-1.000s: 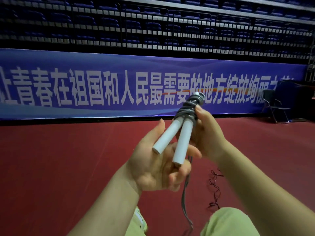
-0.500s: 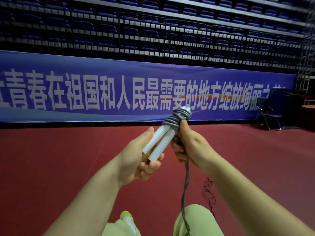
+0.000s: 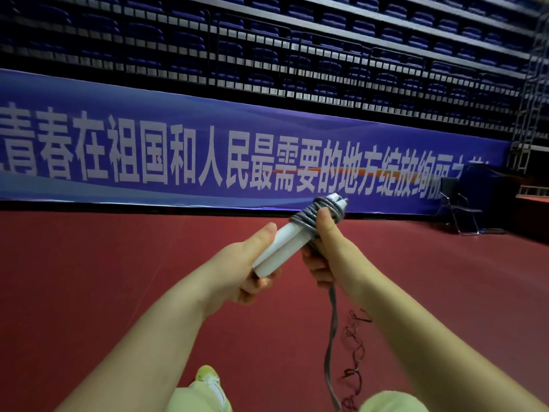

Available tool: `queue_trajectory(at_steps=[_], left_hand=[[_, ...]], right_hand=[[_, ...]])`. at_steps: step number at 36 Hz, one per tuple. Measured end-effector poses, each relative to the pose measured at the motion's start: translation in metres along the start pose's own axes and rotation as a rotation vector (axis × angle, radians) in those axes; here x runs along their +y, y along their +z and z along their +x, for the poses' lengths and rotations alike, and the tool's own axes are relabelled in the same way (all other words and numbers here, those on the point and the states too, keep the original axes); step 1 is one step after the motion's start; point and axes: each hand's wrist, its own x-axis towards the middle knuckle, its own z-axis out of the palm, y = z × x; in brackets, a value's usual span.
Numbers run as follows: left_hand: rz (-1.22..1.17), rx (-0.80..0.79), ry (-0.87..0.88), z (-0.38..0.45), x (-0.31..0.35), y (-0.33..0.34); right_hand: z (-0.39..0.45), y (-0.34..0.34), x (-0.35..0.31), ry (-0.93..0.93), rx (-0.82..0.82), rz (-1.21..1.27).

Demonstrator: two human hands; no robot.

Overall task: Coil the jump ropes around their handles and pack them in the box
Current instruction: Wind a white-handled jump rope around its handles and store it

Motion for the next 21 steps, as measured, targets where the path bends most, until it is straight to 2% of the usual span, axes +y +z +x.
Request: queue_trajectory(at_steps=[5, 9, 12, 17, 21], left_hand=[[-0.004, 0.037, 0.009, 0.005, -0.009, 0.006], [-0.001, 0.090, -0.004, 0.006, -0.013, -0.003], [-0.005, 0.109, -0.026, 0.003, -0.013, -0.010], [0.052, 0.149, 0.059, 0.002, -0.003, -0.014], [0.022, 0.097, 0.121, 0.004, 0.003, -0.018]], right_hand=[[0.000, 0.004, -0.011, 0.051, 0.047, 0.009], [0.007, 0.002, -0.018, 0.111, 0.078, -0.189], [0.007, 0.002, -0.027, 0.161, 0.053, -0.230], [0.010, 0.002, -0.044, 0.071, 0.056, -0.265], [0.014, 0.000, -0.044, 0.013, 0.069, -0.228]])
